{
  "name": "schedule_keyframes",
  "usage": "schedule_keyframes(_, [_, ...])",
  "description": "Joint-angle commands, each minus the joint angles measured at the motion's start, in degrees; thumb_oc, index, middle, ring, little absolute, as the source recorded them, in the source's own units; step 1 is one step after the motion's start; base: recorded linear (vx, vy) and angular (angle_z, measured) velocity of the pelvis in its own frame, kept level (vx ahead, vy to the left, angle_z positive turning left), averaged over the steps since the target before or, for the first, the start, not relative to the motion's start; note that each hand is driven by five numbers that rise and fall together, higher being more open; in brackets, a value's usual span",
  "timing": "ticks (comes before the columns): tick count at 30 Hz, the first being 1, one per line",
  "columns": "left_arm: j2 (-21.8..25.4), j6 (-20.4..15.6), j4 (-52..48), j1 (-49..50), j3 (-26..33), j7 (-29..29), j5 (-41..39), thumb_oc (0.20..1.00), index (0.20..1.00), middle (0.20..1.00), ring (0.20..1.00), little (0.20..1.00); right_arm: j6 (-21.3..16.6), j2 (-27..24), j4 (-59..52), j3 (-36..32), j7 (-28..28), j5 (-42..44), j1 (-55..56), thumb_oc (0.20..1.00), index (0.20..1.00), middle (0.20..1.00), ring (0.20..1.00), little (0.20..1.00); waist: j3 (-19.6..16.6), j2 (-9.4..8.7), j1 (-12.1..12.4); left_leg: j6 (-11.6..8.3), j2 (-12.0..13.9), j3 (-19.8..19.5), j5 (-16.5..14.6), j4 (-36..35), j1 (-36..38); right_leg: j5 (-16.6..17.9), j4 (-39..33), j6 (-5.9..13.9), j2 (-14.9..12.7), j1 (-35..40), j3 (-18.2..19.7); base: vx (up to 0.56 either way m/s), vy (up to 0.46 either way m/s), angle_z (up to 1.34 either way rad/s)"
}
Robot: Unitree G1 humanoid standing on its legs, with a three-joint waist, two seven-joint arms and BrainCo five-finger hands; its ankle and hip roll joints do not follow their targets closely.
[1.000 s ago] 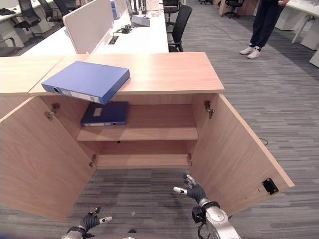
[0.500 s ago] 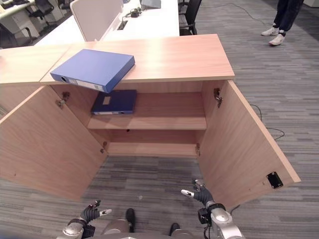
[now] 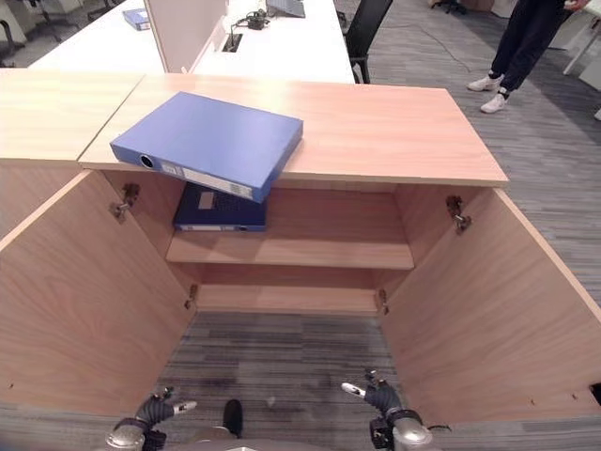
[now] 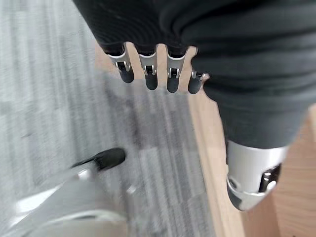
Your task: Put the empty folder in the office cabinet
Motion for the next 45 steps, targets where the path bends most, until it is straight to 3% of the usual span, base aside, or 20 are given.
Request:
schedule_keyframes(1, [1.5,-0.7,-1.8,-0.4,0.8,-0.2,1.6,1.000,1.000,1.000,1.000,1.000,-1.4,-2.4,-1.3,0.3,0.0,-1.5,-4.1,1.000,1.000,1.000,1.000,1.000,1.3,0.10,0.5,-2.99,3.5,-1.5,-3.2,2.9,-3.1,-0.8,4.4,2.27,0.8,0.1,2.2,0.09,0.200,-0.26])
schedule_keyframes(3, [1.9,-0.5,-2.1,-0.4,1.4,-0.1,1.4,1.000,1.000,1.000,1.000,1.000,-1.4,-2.3,-2.1,0.2,0.0,-1.2,-4.4,1.000,1.000,1.000,1.000,1.000,2.2,0.61,0.3,-1.81,2.9,-0.8,-4.1,2.9,-2.2,3.2,9.8,2.24,0.5,-2.9,1.8,0.08,0.235,-0.17])
schedule_keyframes(4, [2.3,-0.5,-2.5,-0.1,1.7,0.0,0.9,1.000,1.000,1.000,1.000,1.000,-1.5,-2.0,-2.0,0.0,-0.3,-1.2,-4.6,1.000,1.000,1.000,1.000,1.000,3.0,1.63,0.2,-1.00,2.8,0.0,-4.6,2.4,-1.1,4.9,13.9,2.18,0.6,-5.1,-0.8,0.05,0.186,-0.20])
schedule_keyframes(5, [2.3,-0.5,-2.5,-0.1,1.8,0.0,0.9,1.000,1.000,1.000,1.000,1.000,-1.5,-2.0,-2.0,0.0,-0.3,-1.2,-4.6,1.000,1.000,1.000,1.000,1.000,3.0,1.61,0.2,-0.99,2.8,0.0,-4.6,2.3,-1.1,4.8,14.1,2.20,0.6,-5.1,-0.7,0.10,0.253,-0.25])
schedule_keyframes(6, [2.2,-0.5,-2.0,0.1,2.1,0.1,1.1,1.000,1.000,1.000,1.000,1.000,-1.7,-1.6,-2.0,0.0,-0.3,-1.3,-4.5,1.000,1.000,1.000,1.000,1.000,3.1,2.51,0.0,-0.55,2.4,0.7,-5.6,1.6,0.4,4.4,16.0,2.27,1.0,-7.0,-3.7,0.13,0.183,-0.09])
schedule_keyframes(8, [2.1,-0.5,-2.1,0.3,2.3,0.0,1.0,1.000,1.000,1.000,1.000,1.000,-1.7,-1.6,-2.2,-0.1,-0.3,-1.3,-4.2,1.000,1.000,1.000,1.000,1.000,3.1,2.77,-0.5,-0.49,2.1,0.6,-5.9,1.4,1.2,3.3,16.1,1.91,2.1,-8.0,-3.7,0.13,0.140,-0.25])
schedule_keyframes(9, [2.0,-0.5,-2.1,0.4,2.4,0.0,1.0,1.000,1.000,1.000,1.000,1.000,-1.7,-1.7,-2.3,-0.4,-0.3,-1.3,-3.8,1.000,1.000,1.000,1.000,1.000,3.3,3.26,-1.2,-0.52,1.7,0.0,-6.3,1.0,2.2,0.8,14.8,0.96,3.9,-9.2,-3.4,0.19,0.052,-0.17])
schedule_keyframes(10, [1.9,-0.7,-2.0,0.3,2.2,-0.1,1.1,1.000,1.000,1.000,1.000,1.000,-1.8,-1.9,-2.5,-0.7,-0.4,-1.0,-3.4,1.000,1.000,1.000,1.000,1.000,3.7,3.48,-1.9,-0.88,1.2,-0.5,-6.9,0.7,3.3,-2.3,8.3,0.11,4.9,-8.5,-4.4,0.24,0.032,0.07])
schedule_keyframes(11, [2.0,-0.7,-1.6,-0.1,1.9,-0.1,1.2,1.000,1.000,1.000,1.000,1.000,-1.9,-2.1,-2.2,-0.7,-0.7,-0.8,-3.5,1.000,1.000,1.000,1.000,1.000,3.7,3.21,-2.0,-1.28,1.0,-0.3,-7.3,0.5,3.7,-1.9,4.2,-0.11,4.3,-9.2,-5.2,0.21,-0.033,0.05])
schedule_keyframes(13, [1.6,-0.9,-1.5,-0.5,1.6,-0.2,1.5,1.000,1.000,1.000,1.000,1.000,-1.8,-2.0,-2.3,-0.8,-0.5,-0.8,-2.7,1.000,1.000,1.000,1.000,1.000,3.8,2.92,-3.0,-1.47,0.6,-1.4,-7.9,0.5,4.6,-1.3,0.1,0.11,4.2,-8.1,-3.0,0.12,-0.053,0.14])
schedule_keyframes(18, [0.6,-1.2,-1.9,0.3,1.9,0.0,1.5,1.000,1.000,1.000,1.000,1.000,-1.4,-2.4,-1.9,-0.9,-0.1,-1.1,-1.4,1.000,1.000,1.000,1.000,1.000,1.8,2.51,-2.8,-2.19,1.0,-1.1,-8.4,0.2,6.5,0.8,-5.6,0.23,3.1,-3.8,-2.3,0.10,-0.082,0.34])
schedule_keyframes(30, [-0.1,-1.6,-6.8,1.3,0.3,-0.6,1.3,1.000,1.000,1.000,1.000,1.000,-1.2,-3.0,-2.1,0.2,1.3,-2.1,0.0,1.000,1.000,1.000,1.000,1.000,-0.1,2.64,-2.8,-4.16,2.9,-2.1,-8.5,0.2,8.7,-0.8,-9.3,-0.72,4.3,2.0,-4.6,0.06,-0.081,0.00])
schedule_keyframes(34, [0.5,-2.0,-12.5,1.4,0.3,0.1,0.7,1.000,1.000,1.000,1.000,1.000,-1.3,-3.4,-2.3,0.2,1.4,-2.3,0.5,1.000,1.000,1.000,1.000,1.000,-0.4,2.77,-2.5,-4.68,3.6,-2.9,-8.1,0.2,8.8,-1.4,-9.7,-1.17,4.9,2.8,-5.1,0.03,-0.079,0.08])
schedule_keyframes(38, [3.5,-3.1,-26.3,1.7,2.2,4.2,4.5,1.000,1.000,1.000,1.000,1.000,-2.0,-3.6,-2.6,-0.6,0.7,-2.5,0.8,1.000,1.000,1.000,1.000,1.000,-0.5,2.64,-1.8,-5.22,4.3,-4.2,-7.7,0.2,8.8,-2.4,-9.8,-1.67,5.7,3.8,-5.6,0.03,-0.073,0.12])
schedule_keyframes(41, [4.3,-3.3,-30.7,1.6,3.6,7.3,7.5,1.000,1.000,1.000,1.000,1.000,-2.4,-3.3,-2.5,-0.7,0.1,-2.5,0.6,1.000,1.000,1.000,1.000,1.000,-0.6,2.48,-1.5,-5.42,4.6,-4.7,-7.5,0.2,8.7,-2.8,-9.8,-1.85,6.0,4.2,-6.0,0.00,-0.056,0.13])
schedule_keyframes(43, [7.1,-3.7,-39.4,2.0,5.8,13.8,16.7,1.000,1.000,1.000,1.000,1.000,-3.5,-2.9,-2.9,-1.0,-0.9,-2.8,0.9,1.000,1.000,1.000,1.000,1.000,-0.7,2.23,-0.9,-5.62,4.8,-5.4,-6.7,0.2,8.2,-2.8,-9.8,-2.15,6.4,4.4,-6.6,-0.03,-0.069,0.18])
schedule_keyframes(45, [7.9,-3.7,-41.7,2.2,6.7,16.2,19.7,1.000,1.000,1.000,1.000,1.000,-3.8,-2.8,-2.6,-0.9,-1.5,-2.9,0.7,1.000,1.000,1.000,1.000,1.000,-0.7,2.16,-0.6,-5.72,4.9,-5.7,-6.7,0.2,8.2,-2.9,-9.9,-2.19,6.6,4.7,-6.9,0.01,-0.051,0.15])
